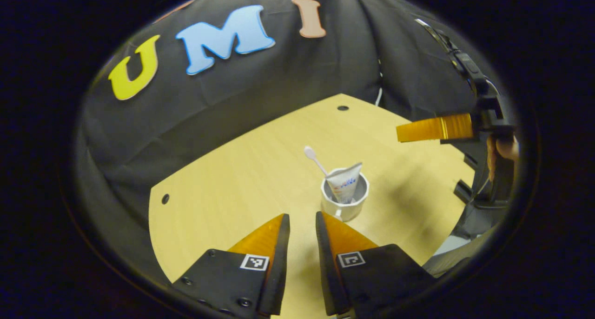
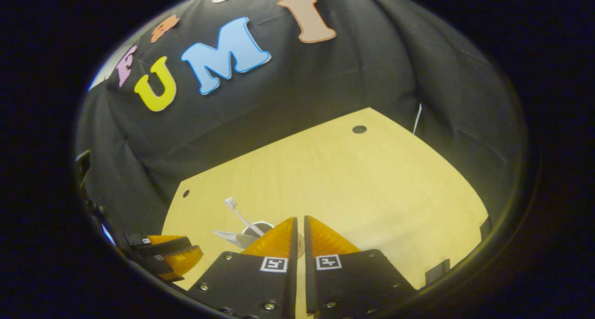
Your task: Put the toothbrush and toothpaste on the desktop into the cup, then pick up the cup and place it on the coaster on the desktop.
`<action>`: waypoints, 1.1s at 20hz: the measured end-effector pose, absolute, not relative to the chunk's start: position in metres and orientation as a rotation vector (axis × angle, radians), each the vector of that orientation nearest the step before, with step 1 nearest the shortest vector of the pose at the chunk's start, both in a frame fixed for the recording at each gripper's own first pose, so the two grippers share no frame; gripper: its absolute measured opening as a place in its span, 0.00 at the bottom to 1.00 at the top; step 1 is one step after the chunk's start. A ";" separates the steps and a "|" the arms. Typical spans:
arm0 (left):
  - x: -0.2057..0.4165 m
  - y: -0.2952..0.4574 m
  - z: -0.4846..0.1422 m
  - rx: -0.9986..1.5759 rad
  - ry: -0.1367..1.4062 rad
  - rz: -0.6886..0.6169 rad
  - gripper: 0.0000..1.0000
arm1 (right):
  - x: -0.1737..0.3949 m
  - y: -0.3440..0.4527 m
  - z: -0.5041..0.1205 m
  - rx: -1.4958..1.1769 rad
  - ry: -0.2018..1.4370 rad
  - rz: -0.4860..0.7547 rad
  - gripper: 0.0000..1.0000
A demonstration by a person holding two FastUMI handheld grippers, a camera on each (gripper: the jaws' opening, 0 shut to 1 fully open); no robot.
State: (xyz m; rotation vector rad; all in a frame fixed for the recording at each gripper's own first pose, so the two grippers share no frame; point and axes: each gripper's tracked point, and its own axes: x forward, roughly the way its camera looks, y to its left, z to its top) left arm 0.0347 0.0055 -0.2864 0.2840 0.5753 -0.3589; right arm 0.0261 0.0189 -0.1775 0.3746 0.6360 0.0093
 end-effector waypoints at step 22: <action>0.053 0.062 -0.045 0.029 -0.070 -0.063 0.47 | 0.066 0.061 0.004 0.095 0.138 0.076 0.08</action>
